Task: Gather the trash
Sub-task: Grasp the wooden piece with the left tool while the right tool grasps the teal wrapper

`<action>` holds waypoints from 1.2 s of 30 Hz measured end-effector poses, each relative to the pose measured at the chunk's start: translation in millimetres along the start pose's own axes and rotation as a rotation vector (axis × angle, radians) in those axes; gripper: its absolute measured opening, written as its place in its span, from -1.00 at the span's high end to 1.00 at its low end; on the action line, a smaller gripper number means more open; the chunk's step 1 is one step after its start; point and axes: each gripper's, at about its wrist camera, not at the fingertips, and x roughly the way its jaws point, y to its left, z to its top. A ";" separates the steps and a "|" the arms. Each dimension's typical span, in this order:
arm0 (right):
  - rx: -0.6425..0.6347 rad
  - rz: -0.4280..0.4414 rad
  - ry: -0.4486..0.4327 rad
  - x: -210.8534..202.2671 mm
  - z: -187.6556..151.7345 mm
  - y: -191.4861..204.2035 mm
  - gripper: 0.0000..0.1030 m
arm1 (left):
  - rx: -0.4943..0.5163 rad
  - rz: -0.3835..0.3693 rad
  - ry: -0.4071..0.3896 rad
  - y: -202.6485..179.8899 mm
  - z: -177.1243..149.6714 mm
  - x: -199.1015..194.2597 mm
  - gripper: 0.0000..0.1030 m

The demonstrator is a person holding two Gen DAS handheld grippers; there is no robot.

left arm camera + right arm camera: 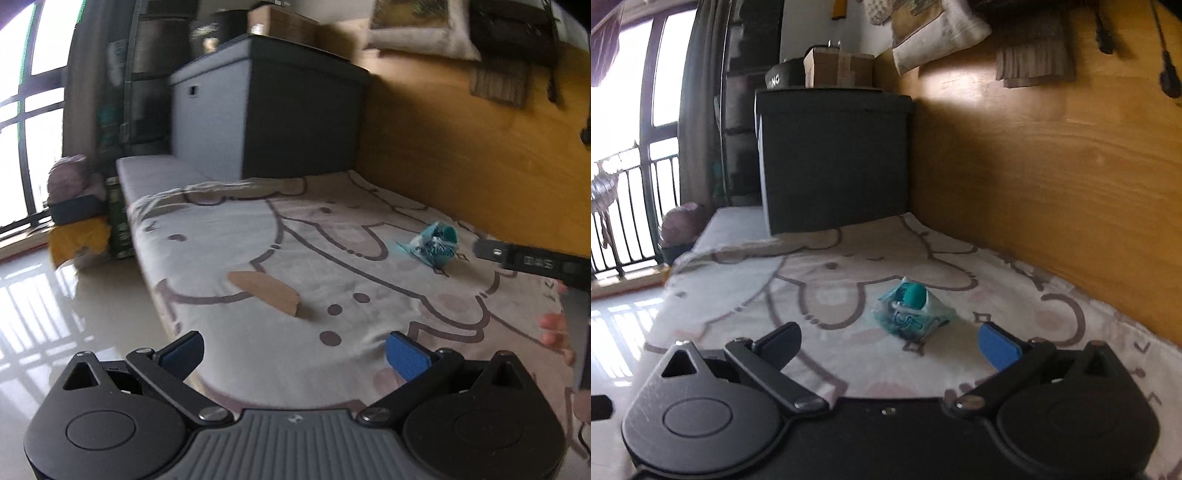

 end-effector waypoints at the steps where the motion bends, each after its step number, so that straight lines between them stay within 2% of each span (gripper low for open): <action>1: -0.034 -0.014 0.003 7.5 -1.8 4.1 -1.00 | 0.012 -0.017 0.008 1.1 1.0 7.8 -1.00; 5: -0.120 -0.055 0.018 39.5 -9.4 17.2 -1.00 | 0.046 -0.085 -0.001 10.3 3.0 35.9 -1.00; 11: -0.159 -0.092 0.028 70.8 -14.5 25.9 -1.00 | 0.138 -0.099 0.025 20.8 5.6 74.2 -1.00; 16: -0.171 -0.009 0.062 85.6 -11.5 24.6 -1.00 | 0.243 -0.082 0.077 32.8 13.1 107.2 -1.00; 21: -0.239 -0.002 0.099 101.7 -12.5 28.3 -0.99 | 0.302 -0.125 0.087 43.5 27.9 132.6 -1.00; 25: -0.290 0.007 0.152 115.6 -14.4 31.2 -0.79 | 0.352 -0.164 0.080 43.9 34.2 144.9 -1.00; 29: -0.269 0.022 0.153 116.9 -14.2 27.1 -0.75 | 0.361 -0.180 0.065 41.1 35.5 153.0 -1.00; 32: -0.258 0.024 0.144 115.1 -13.9 25.8 -0.41 | 0.321 -0.169 0.061 39.5 34.3 155.2 -1.00; 34: -0.236 0.017 0.139 114.5 -13.0 21.7 -0.05 | 0.317 -0.157 0.056 36.9 33.0 154.6 -1.00; 36: -0.203 0.005 0.127 112.3 -11.6 16.1 0.14 | 0.312 -0.151 0.054 36.2 32.4 153.8 -1.00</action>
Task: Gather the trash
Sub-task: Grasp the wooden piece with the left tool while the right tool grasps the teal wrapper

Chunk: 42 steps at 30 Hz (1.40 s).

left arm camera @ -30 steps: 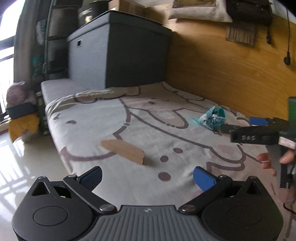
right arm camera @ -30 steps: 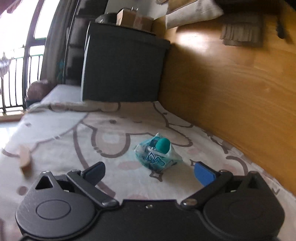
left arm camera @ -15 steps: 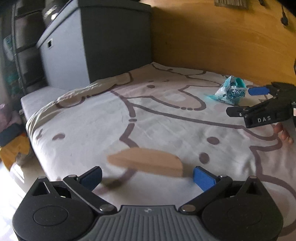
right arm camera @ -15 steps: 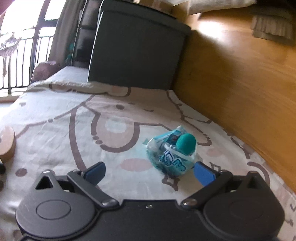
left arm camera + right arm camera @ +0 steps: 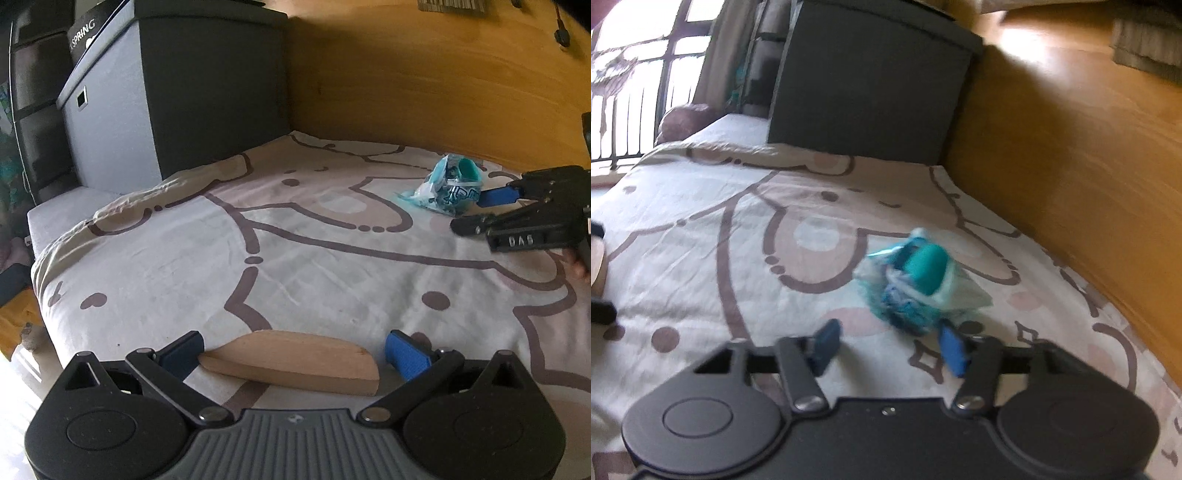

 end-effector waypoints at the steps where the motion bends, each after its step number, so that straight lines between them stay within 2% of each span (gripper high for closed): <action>1: 0.011 -0.004 -0.007 -1.4 -0.3 -1.7 0.27 | -0.005 0.002 0.000 -0.2 -0.1 -0.6 -0.98; 2: 0.019 -0.007 -0.016 -3.0 -0.5 -3.2 0.33 | -0.008 0.001 -0.002 -1.1 -0.4 -1.6 -0.94; 4: 0.034 -0.009 -0.037 -6.8 -1.2 -5.7 0.60 | -0.004 -0.008 -0.011 -2.7 -1.4 -4.0 -0.80; 9: 0.066 -0.015 -0.064 -13.3 -2.2 -10.5 0.77 | -0.006 0.010 -0.025 -11.3 -5.1 -12.4 -0.76; 14: 0.054 -0.027 -0.088 -20.5 -4.3 -5.9 0.77 | -0.032 0.011 -0.026 -21.4 -13.4 -29.9 -0.76; 15: 0.052 -0.037 -0.099 -22.9 -5.2 -5.2 0.67 | -0.037 0.010 -0.026 -24.0 -15.8 -34.0 -0.76; 16: 0.051 -0.054 -0.116 -27.1 -6.3 -4.0 0.38 | -0.043 0.011 -0.024 -26.6 -18.4 -38.1 -0.76; 17: 0.047 -0.070 -0.131 -31.1 -6.9 -2.9 0.20 | -0.054 0.010 -0.023 -28.8 -21.5 -42.4 -0.76; 18: 0.038 -0.079 -0.147 -35.8 -7.3 -1.0 -0.16 | -0.070 0.002 -0.025 -30.9 -25.7 -47.1 -0.76; 19: 0.022 -0.080 -0.151 -38.4 -7.1 0.6 -0.33 | -0.080 -0.003 -0.029 -32.7 -28.7 -50.6 -0.76; 21: -0.054 -0.068 -0.150 -40.3 -6.6 6.6 -0.40 | -0.086 -0.009 -0.040 -38.6 -34.6 -58.2 -0.76; 24: -0.263 -0.084 -0.147 -33.7 -5.0 18.9 -0.52 | -0.087 -0.021 -0.041 -47.2 -38.6 -66.9 -0.76; 27: -0.418 -0.087 -0.135 -20.8 4.0 23.1 -0.52 | -0.100 -0.036 -0.039 -51.4 -41.9 -74.0 -0.76; 30: -0.454 -0.058 -0.099 -5.8 16.1 20.6 -0.52 | -0.118 -0.034 -0.030 -53.4 -43.9 -78.2 -0.76; 32: -0.464 -0.049 -0.039 9.3 22.1 17.0 -0.46 | -0.136 -0.035 -0.025 -53.2 -44.2 -81.0 -0.76; 35: -0.448 -0.027 0.049 22.4 23.5 10.4 -0.17 | -0.151 -0.036 -0.014 -53.0 -43.7 -85.9 -0.76; 36: -0.436 -0.025 0.071 23.5 21.9 8.1 0.06 | -0.156 -0.037 -0.012 -52.7 -43.8 -87.9 -0.76; 42: -0.316 -0.017 0.071 -4.1 11.7 -2.9 0.17 | -0.181 -0.017 -0.005 -50.7 -44.2 -102.0 -0.76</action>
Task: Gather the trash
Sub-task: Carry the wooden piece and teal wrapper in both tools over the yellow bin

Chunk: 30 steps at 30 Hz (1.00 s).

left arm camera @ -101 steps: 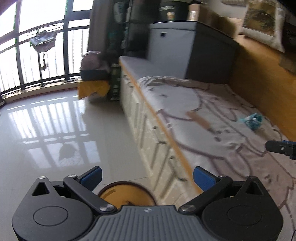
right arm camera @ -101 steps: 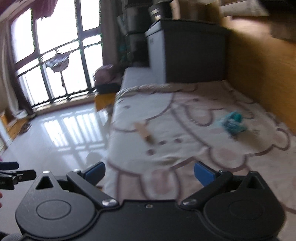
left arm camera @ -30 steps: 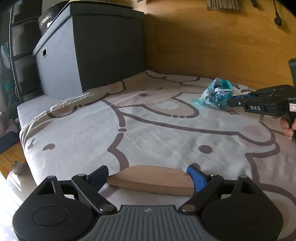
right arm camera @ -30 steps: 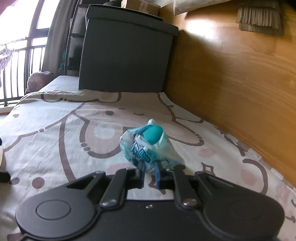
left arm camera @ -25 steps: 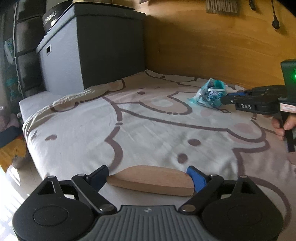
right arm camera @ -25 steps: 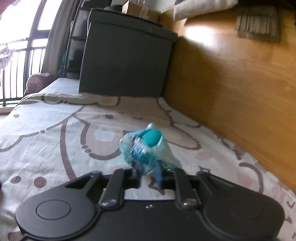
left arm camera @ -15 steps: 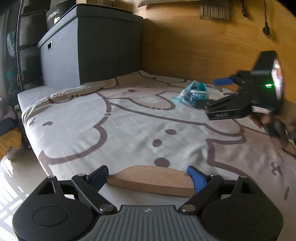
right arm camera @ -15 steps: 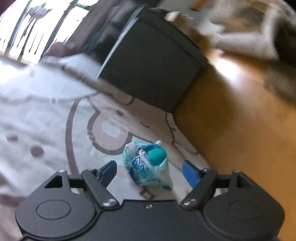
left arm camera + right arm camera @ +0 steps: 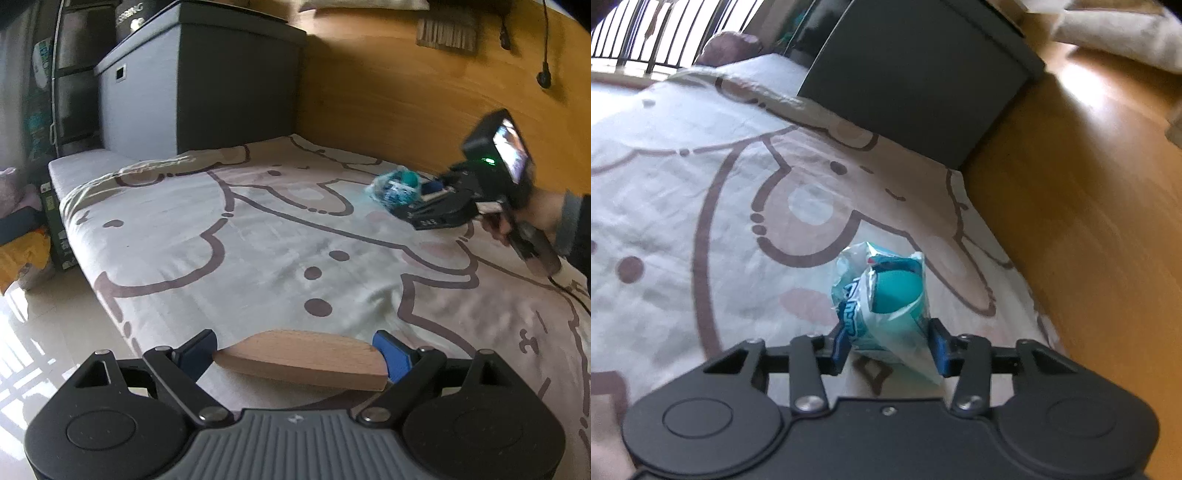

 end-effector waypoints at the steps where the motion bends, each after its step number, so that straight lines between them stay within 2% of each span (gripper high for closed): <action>1: 0.029 0.008 -0.002 -8.1 -2.4 -1.0 0.19 | -0.005 0.008 0.001 0.0 0.8 -2.7 -0.76; 10: 0.194 0.075 -0.012 -75.3 -10.2 -5.5 0.23 | -0.044 0.051 -0.019 -5.8 11.1 -36.7 -0.76; 20: 0.258 0.081 -0.027 -161.6 -20.8 -1.1 0.22 | -0.083 0.068 -0.073 -27.8 14.7 -77.0 -0.76; 30: 0.320 0.094 -0.053 -220.0 -30.3 16.2 0.22 | -0.113 0.080 -0.107 -44.3 5.4 -117.7 -0.76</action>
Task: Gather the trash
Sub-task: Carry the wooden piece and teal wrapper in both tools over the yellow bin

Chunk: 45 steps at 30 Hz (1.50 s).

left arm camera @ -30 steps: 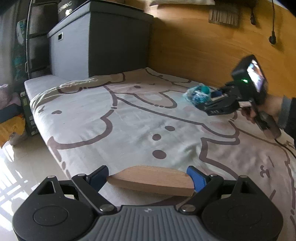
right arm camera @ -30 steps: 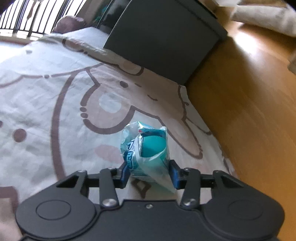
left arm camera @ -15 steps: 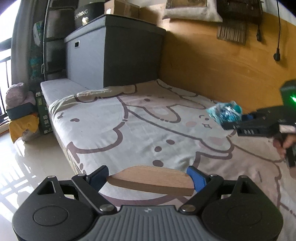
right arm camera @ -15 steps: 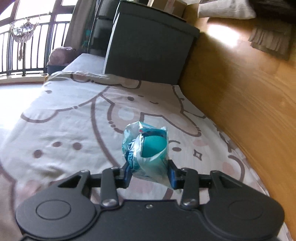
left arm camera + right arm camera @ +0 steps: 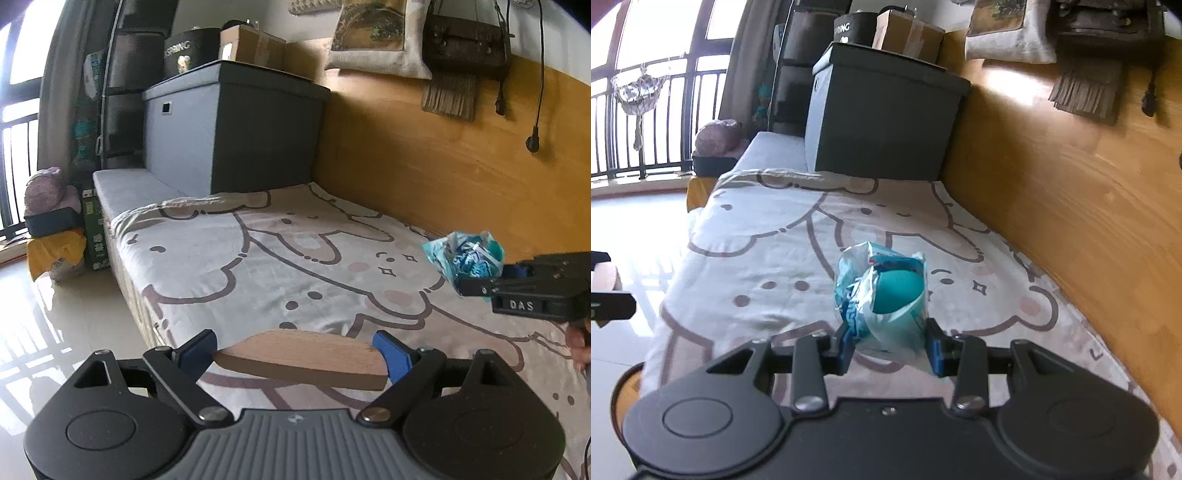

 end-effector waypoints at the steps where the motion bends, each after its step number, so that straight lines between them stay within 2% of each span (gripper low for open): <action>1: 0.008 0.007 -0.002 -4.1 -1.5 2.3 0.22 | -0.004 0.007 -0.002 0.1 -0.7 -4.0 -0.76; 10: 0.094 0.047 -0.001 -33.5 -17.7 24.1 0.22 | -0.043 0.065 -0.003 6.4 -11.1 -29.6 -0.76; 20: 0.116 0.101 -0.004 -47.3 -18.9 53.1 0.22 | -0.076 0.153 0.005 15.8 -24.8 -48.4 -0.76; 33: 0.098 0.215 0.042 -30.1 -17.4 113.3 0.22 | -0.204 0.294 0.029 76.2 -49.5 -72.6 -0.76; 45: 0.013 0.334 0.073 -2.7 -0.1 197.1 0.22 | -0.302 0.409 0.079 133.7 -79.3 -81.1 -0.76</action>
